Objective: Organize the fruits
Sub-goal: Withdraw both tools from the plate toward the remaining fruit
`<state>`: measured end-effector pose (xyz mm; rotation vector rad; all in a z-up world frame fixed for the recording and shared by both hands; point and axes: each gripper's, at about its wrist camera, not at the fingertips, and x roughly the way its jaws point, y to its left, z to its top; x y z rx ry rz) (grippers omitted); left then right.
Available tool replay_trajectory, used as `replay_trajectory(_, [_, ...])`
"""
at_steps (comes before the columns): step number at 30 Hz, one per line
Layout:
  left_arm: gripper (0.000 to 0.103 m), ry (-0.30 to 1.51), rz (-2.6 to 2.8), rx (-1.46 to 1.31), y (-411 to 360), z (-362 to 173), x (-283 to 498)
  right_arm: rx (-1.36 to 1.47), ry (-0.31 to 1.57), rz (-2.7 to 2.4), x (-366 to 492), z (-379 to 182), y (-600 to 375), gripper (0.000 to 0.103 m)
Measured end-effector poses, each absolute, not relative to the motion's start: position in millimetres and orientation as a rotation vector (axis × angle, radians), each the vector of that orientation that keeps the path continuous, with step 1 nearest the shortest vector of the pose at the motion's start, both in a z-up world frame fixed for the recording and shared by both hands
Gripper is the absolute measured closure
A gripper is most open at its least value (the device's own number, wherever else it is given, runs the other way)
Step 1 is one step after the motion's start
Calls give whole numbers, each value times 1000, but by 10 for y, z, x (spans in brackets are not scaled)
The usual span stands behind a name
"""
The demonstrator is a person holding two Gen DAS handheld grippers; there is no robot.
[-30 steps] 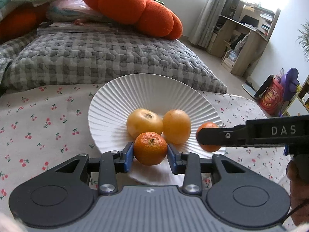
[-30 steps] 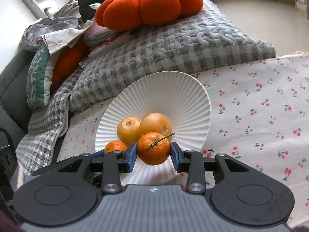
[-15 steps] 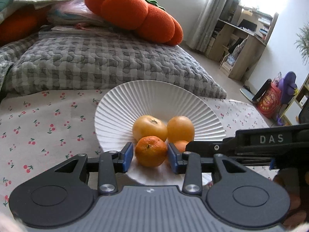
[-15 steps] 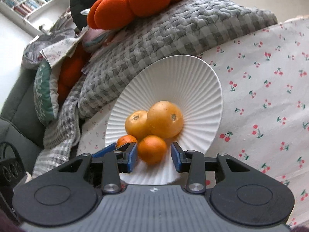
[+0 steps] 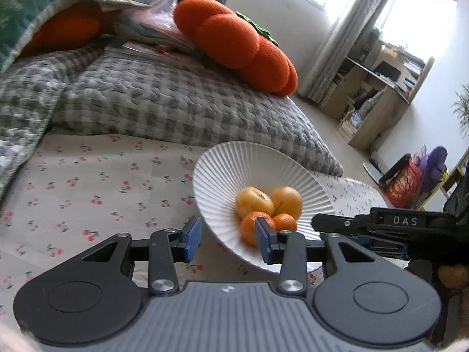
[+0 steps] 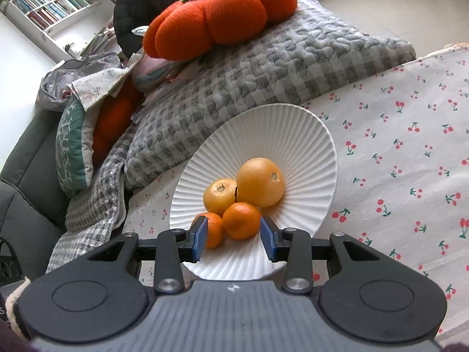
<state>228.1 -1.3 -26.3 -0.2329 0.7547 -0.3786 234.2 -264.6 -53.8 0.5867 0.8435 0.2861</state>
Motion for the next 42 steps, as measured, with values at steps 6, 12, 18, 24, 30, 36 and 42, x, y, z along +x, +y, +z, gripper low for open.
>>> replay_trajectory(6, [68, 758, -338, -248, 168, -155, 2094, 539, 829, 295, 2200, -468, -2547, 63])
replay_trajectory(12, [66, 755, -277, -233, 296, -89, 1824, 423, 793, 338, 1979, -314, -2371, 59])
replay_trajectory(18, [62, 768, -269, -203, 244, -64, 1573, 319, 772, 367, 1732, -203, -2177, 56])
replay_trajectory(24, [62, 755, -276, -150, 204, -15, 1353, 265, 746, 375, 1488, -97, -2111, 55])
replay_trajectory(30, [58, 734, -249, -142, 367, 11, 1132, 195, 704, 348, 1184, -12, -2131, 51])
replay_trajectory(36, [52, 732, -194, -182, 603, -8, 999, 162, 674, 327, 943, 26, -2168, 44])
replay_trajectory(42, [42, 735, -143, -180, 708, -104, 930, 142, 676, 318, 804, -32, -2167, 32])
